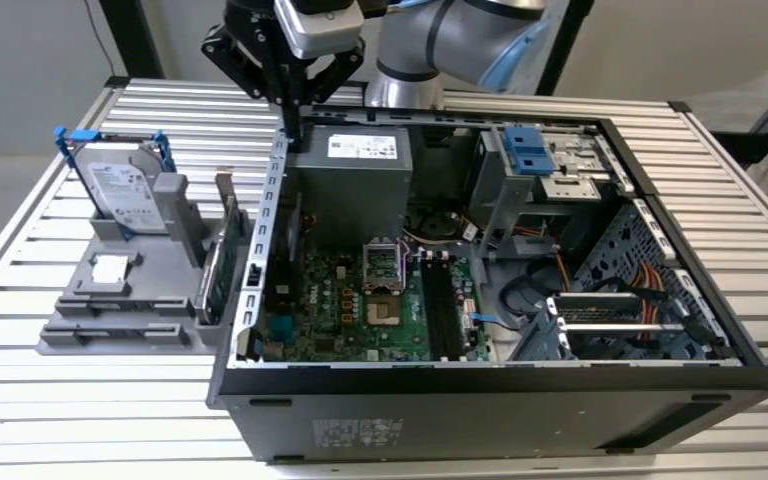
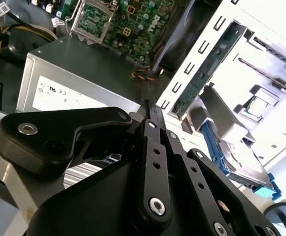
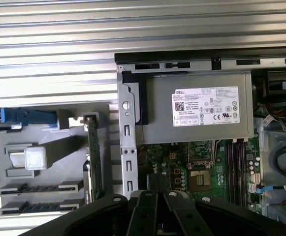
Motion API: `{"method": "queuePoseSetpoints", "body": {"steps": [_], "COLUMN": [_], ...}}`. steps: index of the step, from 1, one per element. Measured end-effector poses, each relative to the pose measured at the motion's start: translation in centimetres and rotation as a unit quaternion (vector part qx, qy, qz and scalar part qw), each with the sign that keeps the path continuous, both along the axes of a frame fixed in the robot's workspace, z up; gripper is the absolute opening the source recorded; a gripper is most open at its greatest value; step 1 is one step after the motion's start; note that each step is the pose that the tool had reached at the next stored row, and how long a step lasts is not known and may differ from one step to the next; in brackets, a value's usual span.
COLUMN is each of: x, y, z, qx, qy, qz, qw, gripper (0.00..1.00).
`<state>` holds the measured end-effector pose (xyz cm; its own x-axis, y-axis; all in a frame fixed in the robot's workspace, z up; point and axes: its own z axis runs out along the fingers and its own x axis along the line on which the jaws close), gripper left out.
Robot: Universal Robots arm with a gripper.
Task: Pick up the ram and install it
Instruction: 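Reach for the ram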
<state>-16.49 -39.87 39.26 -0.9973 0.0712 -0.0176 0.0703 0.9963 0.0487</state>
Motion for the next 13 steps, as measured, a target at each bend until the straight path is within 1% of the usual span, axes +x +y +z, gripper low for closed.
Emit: {"method": "queuePoseSetpoints", "body": {"steps": [13], "x": [-0.88], "y": [0.01], "z": [0.00], "qx": [0.0000], "qy": [0.0014], "qz": [0.000], "qw": [1.0000], "gripper": [0.00]}}
